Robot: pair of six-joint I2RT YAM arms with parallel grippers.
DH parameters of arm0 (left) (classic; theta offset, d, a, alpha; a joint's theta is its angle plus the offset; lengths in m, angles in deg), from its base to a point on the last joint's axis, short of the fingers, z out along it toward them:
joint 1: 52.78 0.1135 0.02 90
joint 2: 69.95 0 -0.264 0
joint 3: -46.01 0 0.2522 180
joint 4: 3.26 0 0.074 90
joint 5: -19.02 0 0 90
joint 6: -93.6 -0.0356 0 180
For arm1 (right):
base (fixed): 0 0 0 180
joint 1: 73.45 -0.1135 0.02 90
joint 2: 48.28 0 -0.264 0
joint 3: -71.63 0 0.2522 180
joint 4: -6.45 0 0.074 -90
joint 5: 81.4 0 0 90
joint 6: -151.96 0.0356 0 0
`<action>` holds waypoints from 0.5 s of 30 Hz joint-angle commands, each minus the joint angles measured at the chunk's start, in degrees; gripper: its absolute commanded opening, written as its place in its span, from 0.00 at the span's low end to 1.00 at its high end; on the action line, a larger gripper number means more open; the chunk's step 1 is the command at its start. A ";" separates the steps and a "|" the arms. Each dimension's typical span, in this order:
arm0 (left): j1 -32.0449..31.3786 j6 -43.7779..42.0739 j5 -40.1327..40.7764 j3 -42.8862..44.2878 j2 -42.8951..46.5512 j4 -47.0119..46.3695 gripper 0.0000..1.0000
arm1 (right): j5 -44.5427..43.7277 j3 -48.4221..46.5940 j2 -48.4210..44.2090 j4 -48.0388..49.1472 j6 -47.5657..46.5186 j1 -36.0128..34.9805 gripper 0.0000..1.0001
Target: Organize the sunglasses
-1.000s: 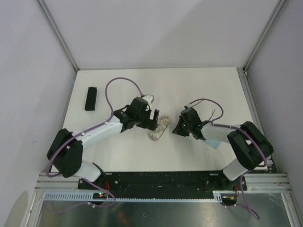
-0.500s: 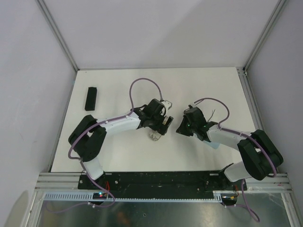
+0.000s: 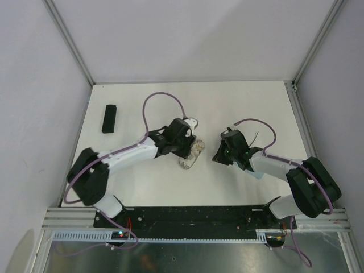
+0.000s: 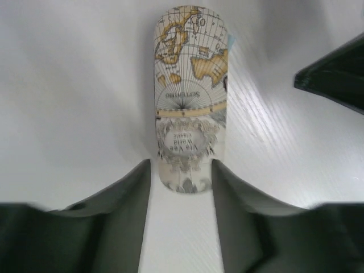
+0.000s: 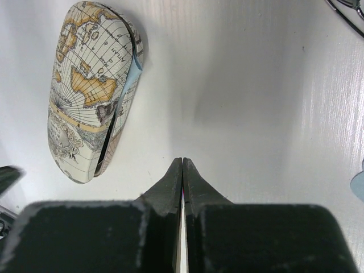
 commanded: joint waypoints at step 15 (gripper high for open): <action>-0.70 5.98 -9.21 -8.34 9.66 0.45 0.00 | 1.48 0.48 0.97 4.65 1.03 -0.90 0.01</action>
